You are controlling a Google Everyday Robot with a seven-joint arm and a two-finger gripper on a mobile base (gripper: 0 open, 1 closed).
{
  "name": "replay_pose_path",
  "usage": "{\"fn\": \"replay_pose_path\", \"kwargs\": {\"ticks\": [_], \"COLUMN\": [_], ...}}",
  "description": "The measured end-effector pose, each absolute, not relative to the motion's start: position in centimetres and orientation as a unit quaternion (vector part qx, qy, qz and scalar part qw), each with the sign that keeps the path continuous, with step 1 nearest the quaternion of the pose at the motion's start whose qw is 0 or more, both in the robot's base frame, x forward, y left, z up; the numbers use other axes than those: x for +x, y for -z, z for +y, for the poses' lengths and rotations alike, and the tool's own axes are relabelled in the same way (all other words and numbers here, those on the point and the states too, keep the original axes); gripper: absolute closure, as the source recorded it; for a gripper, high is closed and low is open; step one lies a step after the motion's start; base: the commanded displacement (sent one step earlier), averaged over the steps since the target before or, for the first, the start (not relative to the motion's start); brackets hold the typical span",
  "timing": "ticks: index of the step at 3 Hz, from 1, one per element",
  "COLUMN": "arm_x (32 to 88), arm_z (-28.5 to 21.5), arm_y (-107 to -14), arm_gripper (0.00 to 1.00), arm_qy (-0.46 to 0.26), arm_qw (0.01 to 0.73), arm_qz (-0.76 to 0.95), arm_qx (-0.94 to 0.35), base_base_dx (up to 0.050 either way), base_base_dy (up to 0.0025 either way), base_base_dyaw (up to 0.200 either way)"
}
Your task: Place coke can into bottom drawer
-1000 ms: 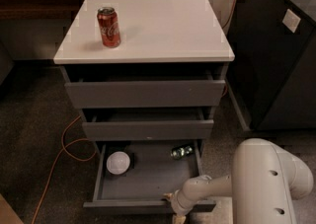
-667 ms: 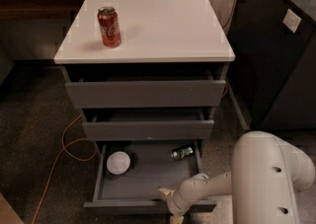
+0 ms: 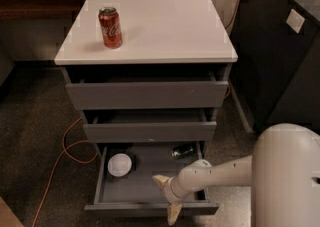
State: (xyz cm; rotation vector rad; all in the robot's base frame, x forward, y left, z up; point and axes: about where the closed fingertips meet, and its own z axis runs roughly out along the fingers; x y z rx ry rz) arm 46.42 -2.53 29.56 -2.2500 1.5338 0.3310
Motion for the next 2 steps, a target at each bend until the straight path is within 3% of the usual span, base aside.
{"fn": "replay_pose_path", "kwargs": {"ticks": [2], "arm_x": [52.0], "arm_z": [-2.2], "arm_y": [-41.6], "arm_gripper": [0.0], "arm_qy": [-0.08], "arm_qw": [0.242], "arm_qz": [0.541], "arm_qx": [-0.802], "base_base_dx": [0.0], "base_base_dy": [0.0], "base_base_dyaw": [0.0]}}
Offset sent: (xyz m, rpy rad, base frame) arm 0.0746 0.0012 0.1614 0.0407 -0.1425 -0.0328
